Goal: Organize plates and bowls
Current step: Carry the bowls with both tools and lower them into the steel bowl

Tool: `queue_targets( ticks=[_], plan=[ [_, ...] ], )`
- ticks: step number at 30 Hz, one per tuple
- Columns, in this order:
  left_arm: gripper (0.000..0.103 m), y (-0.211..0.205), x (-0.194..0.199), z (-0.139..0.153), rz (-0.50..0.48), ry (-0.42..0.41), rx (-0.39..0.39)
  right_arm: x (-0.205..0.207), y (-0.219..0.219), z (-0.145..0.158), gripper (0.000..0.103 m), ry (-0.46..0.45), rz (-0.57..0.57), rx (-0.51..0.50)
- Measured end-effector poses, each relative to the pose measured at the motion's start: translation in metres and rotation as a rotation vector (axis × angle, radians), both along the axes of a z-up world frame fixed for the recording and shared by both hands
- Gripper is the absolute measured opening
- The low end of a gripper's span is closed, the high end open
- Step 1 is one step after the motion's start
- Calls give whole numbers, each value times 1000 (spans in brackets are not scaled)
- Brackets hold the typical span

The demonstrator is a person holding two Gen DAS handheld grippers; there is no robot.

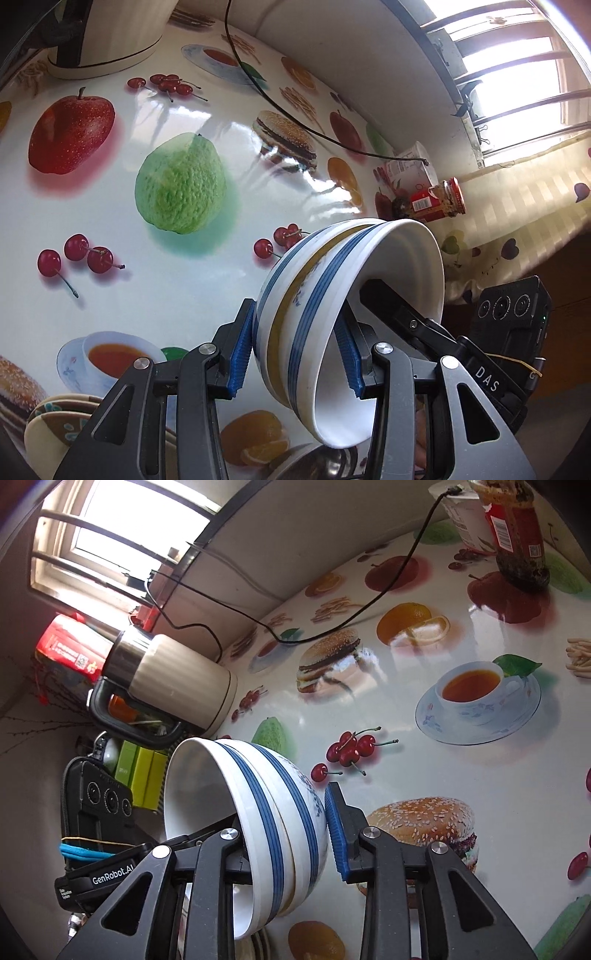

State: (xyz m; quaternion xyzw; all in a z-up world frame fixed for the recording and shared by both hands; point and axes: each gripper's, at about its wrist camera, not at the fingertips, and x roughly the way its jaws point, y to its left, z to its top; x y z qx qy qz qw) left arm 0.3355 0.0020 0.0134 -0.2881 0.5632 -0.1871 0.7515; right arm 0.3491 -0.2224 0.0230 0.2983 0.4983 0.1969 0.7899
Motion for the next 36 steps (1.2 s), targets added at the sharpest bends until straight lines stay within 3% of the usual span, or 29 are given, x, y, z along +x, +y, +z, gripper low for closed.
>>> queue_targets(
  ticks=[9, 15, 26, 36],
  plan=[
    [43, -3, -50, 37, -34, -47, -29, -55, -2, 45, 29, -53, -17, -22],
    [43, -5, -97, 50, -56, -54, -50, -106, -8, 57, 29, -58, -47, -13],
    [43, -21, -159, 25, -99, 8, -31, -183, -21, 38, 29, -9, -98, -14],
    [43, -33, -175, -6, -114, 72, 13, -203, -28, 6, 29, 74, -112, -6]
  ],
)
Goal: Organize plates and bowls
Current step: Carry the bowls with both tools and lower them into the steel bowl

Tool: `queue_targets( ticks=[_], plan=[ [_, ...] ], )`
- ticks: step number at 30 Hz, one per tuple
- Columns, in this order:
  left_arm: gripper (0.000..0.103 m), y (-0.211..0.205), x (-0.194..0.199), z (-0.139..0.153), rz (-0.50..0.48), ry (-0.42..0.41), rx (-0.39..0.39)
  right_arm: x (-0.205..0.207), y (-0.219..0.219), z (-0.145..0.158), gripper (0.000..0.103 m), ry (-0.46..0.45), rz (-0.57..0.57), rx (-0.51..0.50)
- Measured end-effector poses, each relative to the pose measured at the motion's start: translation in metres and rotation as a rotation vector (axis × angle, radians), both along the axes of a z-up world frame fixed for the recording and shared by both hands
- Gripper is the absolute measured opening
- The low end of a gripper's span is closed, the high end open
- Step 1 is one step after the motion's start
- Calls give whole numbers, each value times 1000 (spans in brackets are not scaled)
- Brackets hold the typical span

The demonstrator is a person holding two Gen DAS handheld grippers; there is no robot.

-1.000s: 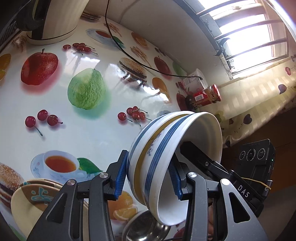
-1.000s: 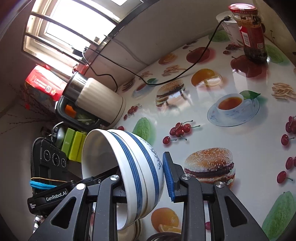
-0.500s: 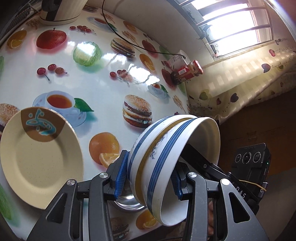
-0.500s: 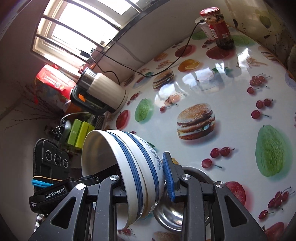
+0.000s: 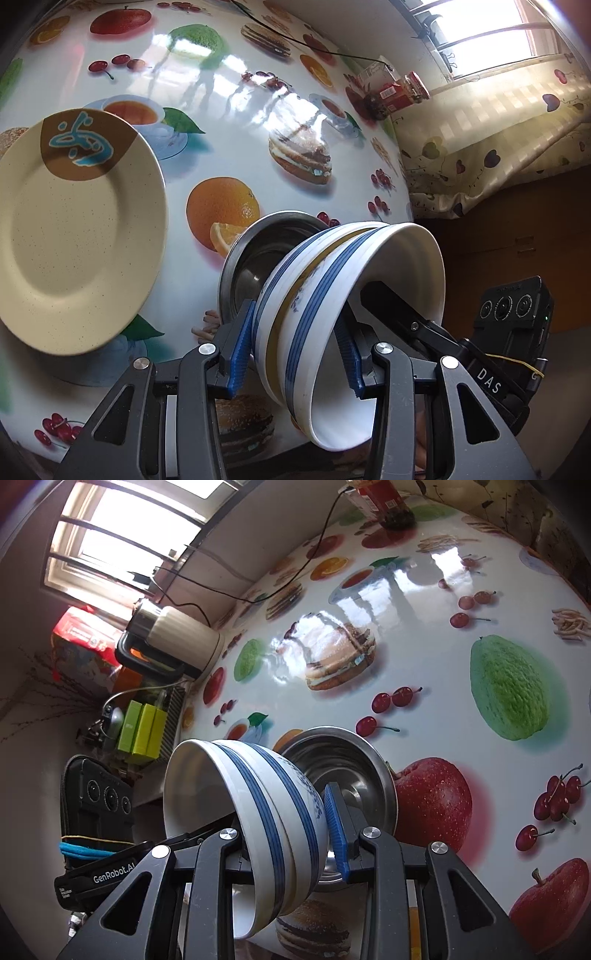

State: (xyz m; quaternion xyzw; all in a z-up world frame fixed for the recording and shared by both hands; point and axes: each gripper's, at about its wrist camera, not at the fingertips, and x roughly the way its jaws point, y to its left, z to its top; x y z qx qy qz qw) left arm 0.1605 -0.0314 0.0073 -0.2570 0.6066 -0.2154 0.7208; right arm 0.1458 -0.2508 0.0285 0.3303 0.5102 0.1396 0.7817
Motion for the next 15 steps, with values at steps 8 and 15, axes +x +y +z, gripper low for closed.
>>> queue_targets(
  ticks=[8, 15],
  plan=[
    [43, -4, 4, -12, -1, 27, 14, 6, -5, -15, 29, 45, -11, 6],
    [43, -6, 6, -19, -5, 51, 18, 11, -2, -20, 29, 51, 5, -45]
  ],
)
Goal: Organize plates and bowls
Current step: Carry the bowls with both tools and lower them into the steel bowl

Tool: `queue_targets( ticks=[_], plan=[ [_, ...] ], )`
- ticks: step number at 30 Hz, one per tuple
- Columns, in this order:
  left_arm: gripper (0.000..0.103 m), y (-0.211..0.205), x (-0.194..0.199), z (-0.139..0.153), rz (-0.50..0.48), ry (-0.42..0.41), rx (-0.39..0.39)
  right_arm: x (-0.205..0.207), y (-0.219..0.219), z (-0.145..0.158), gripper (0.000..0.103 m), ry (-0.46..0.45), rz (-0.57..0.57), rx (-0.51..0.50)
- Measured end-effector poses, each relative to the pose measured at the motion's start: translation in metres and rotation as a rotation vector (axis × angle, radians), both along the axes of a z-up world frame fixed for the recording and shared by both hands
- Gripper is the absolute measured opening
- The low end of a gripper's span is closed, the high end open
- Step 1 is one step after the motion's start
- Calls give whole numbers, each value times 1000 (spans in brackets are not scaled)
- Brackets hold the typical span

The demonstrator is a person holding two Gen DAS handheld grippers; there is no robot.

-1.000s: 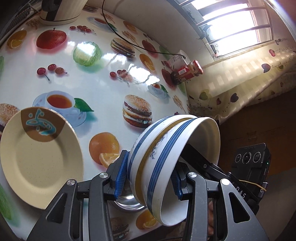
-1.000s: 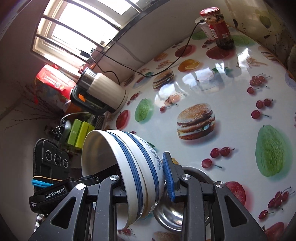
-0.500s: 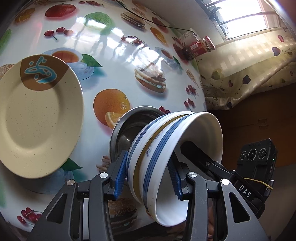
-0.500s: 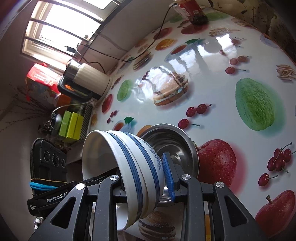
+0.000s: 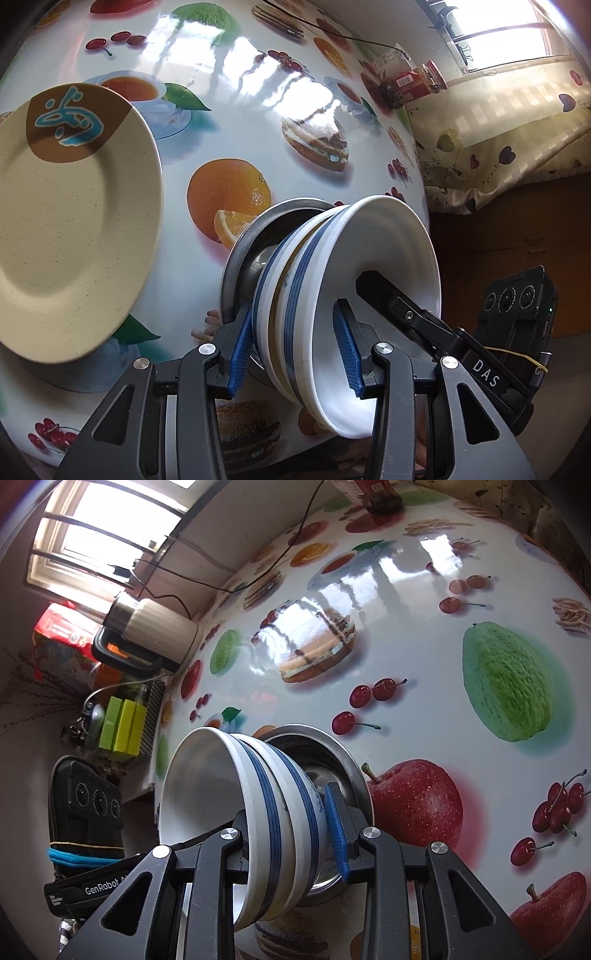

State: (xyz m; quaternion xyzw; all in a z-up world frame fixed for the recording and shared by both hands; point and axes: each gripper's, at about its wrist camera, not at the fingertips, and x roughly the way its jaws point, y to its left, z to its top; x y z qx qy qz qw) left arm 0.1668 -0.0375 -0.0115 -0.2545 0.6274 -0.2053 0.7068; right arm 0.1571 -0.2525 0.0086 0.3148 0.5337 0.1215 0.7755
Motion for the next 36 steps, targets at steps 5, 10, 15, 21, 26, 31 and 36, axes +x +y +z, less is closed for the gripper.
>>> queue_targets(
  ticks=[5, 10, 15, 21, 26, 31, 36],
  plan=[
    [43, 1, 1, 2, -6, -18, 0, 3, 1, -5, 29, 0, 18, -17],
    [43, 1, -3, 5, -12, -70, 27, 2, 4, -4, 29, -33, 30, -55],
    [43, 1, -6, 7, -18, -118, 49, 1, 10, 0, 38, -61, 64, -95],
    [43, 0, -6, 18, -18, -196, 109, 4, 3, -3, 44, -43, 32, -19],
    [43, 0, -1, 17, 2, -188, 104, 8, -1, -3, 45, -5, 0, 22],
    [43, 3, 5, 13, 36, -142, 64, 12, 1, -1, 45, 26, -5, 0],
    [43, -6, 7, 14, 20, -135, 116, 14, 0, 5, 49, 52, -5, -3]
  ],
)
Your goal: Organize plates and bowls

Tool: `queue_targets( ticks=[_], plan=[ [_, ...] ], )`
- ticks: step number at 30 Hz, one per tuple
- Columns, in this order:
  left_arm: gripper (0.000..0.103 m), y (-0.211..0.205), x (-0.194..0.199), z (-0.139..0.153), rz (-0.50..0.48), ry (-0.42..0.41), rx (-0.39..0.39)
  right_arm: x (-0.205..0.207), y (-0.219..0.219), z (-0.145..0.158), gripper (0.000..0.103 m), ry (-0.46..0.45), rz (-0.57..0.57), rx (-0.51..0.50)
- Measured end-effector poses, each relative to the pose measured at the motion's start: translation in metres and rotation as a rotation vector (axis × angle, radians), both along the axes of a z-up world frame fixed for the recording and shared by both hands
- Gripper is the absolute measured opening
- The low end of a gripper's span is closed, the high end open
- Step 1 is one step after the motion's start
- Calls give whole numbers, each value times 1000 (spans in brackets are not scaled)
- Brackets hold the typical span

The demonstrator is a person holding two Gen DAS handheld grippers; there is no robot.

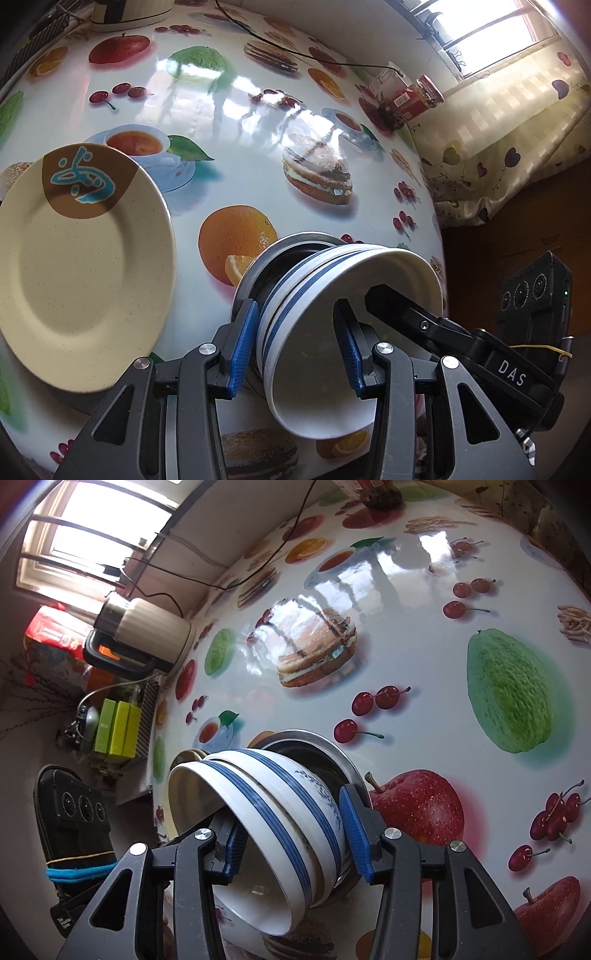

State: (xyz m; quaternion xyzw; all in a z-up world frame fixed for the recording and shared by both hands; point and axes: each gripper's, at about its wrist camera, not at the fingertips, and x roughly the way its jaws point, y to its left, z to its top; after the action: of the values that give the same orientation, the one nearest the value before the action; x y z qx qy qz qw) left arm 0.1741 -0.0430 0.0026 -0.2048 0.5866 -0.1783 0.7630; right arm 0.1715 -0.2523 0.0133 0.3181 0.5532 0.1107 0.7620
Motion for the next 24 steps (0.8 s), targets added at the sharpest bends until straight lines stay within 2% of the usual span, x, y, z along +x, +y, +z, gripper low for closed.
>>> queue_targets(
  ticks=[3, 9, 13, 18, 19, 21, 23, 24],
  plan=[
    [43, 0, 6, -3, 13, 29, -16, 1, -3, 3, 50, 19, -13, -4],
    [43, -1, 9, -2, 20, 27, 1, 0, -13, 21, 55, -29, -33, -17],
    [43, 3, 12, -1, 37, 19, -23, -8, -14, 31, 55, -123, -24, -55],
    [43, 12, 1, 25, 39, -125, -11, -21, 2, 41, 55, -295, 54, -244],
    [43, 15, -2, 30, 46, -153, -17, -25, 5, 40, 53, -325, 71, -263],
    [43, 20, -9, 41, 52, -212, -18, -29, 11, 40, 44, -374, 80, -332],
    [43, 24, -20, 50, 41, -275, 0, -32, 15, 39, 20, -416, 81, -396],
    [43, 25, -24, 53, 38, -299, 16, -33, 16, 38, 17, -429, 89, -400]
  ],
)
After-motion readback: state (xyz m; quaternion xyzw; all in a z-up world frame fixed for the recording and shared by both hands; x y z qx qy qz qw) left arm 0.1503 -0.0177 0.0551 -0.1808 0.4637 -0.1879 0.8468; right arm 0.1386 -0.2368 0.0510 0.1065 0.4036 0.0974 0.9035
